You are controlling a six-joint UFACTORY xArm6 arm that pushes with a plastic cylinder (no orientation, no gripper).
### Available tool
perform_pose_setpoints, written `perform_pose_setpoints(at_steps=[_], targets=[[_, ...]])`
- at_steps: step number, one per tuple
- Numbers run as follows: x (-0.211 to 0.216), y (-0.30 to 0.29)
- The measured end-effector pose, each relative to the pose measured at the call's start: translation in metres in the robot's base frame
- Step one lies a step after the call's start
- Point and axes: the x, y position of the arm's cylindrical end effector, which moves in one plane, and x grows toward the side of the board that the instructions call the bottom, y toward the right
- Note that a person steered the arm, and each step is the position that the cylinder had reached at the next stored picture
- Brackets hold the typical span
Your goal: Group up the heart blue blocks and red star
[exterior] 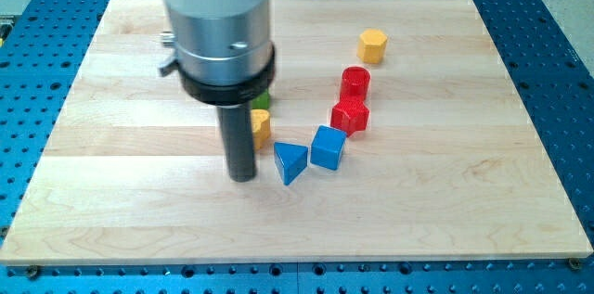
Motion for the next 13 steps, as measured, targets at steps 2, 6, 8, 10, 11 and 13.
perform_pose_setpoints(at_steps=[2, 6, 8, 10, 11, 13], targets=[[-0.046, -0.016], [-0.049, -0.002], [-0.028, 0.007], [0.050, 0.004], [0.068, 0.075], [-0.043, 0.252]])
